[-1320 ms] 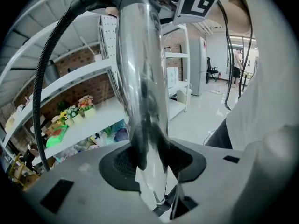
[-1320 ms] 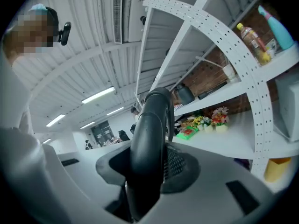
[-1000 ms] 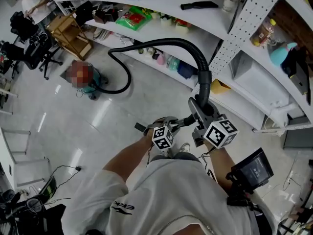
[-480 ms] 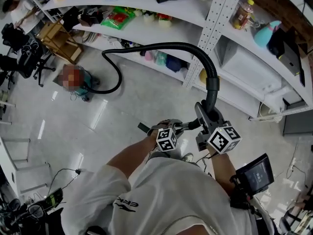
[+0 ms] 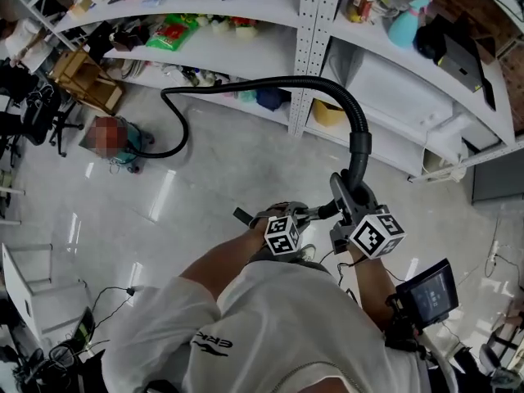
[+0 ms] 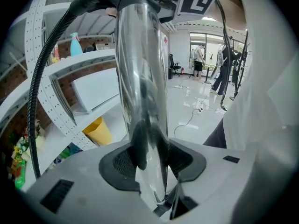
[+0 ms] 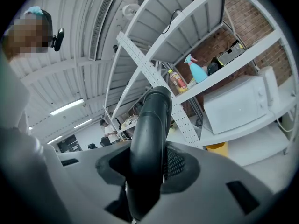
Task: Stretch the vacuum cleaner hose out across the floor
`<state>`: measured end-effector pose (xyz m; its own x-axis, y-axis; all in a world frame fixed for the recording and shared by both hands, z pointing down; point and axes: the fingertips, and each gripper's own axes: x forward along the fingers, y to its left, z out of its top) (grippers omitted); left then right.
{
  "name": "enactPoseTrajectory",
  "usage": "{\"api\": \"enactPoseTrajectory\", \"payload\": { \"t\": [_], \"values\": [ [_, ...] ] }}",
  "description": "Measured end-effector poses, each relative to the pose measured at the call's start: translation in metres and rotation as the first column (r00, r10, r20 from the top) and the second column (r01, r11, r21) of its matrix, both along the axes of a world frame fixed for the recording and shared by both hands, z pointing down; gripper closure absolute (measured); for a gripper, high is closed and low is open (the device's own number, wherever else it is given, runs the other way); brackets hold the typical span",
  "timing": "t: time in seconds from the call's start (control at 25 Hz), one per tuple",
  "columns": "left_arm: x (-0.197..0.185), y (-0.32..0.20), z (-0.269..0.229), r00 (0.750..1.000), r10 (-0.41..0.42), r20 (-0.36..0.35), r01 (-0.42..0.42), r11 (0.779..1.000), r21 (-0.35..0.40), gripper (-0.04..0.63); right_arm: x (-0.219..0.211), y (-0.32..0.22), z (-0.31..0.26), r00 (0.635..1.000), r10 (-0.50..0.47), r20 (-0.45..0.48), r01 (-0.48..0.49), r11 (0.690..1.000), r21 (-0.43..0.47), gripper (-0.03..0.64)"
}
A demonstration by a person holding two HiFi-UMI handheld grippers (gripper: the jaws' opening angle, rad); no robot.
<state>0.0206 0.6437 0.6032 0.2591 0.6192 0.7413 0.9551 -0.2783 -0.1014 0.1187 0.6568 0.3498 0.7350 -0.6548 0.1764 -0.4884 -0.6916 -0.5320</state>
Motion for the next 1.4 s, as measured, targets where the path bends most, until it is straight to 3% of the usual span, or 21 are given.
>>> {"api": "enactPoseTrajectory", "payload": {
  "t": [0.4, 0.8, 1.08, 1.4],
  "values": [
    [-0.026, 0.087, 0.003, 0.992, 0.123, -0.01, -0.123, 0.992, 0.015, 0.442, -0.031, 0.104, 0.003, 0.991, 0.132, 0.0, -0.132, 0.991, 0.009, 0.477],
    [-0.053, 0.152, -0.001, 0.968, 0.252, 0.013, -0.252, 0.968, 0.008, 0.44, -0.055, 0.177, 0.0, 0.963, 0.268, 0.006, -0.268, 0.963, 0.013, 0.477],
    [-0.072, 0.156, 0.001, 0.928, 0.37, 0.034, -0.371, 0.928, 0.02, 0.44, -0.074, 0.199, 0.006, 0.916, 0.4, 0.034, -0.401, 0.916, 0.02, 0.477],
    [-0.098, 0.156, 0.009, 0.862, 0.503, 0.058, -0.505, 0.863, 0.025, 0.44, -0.105, 0.219, 0.019, 0.839, 0.538, 0.081, -0.54, 0.841, 0.004, 0.477]
  ]
}}
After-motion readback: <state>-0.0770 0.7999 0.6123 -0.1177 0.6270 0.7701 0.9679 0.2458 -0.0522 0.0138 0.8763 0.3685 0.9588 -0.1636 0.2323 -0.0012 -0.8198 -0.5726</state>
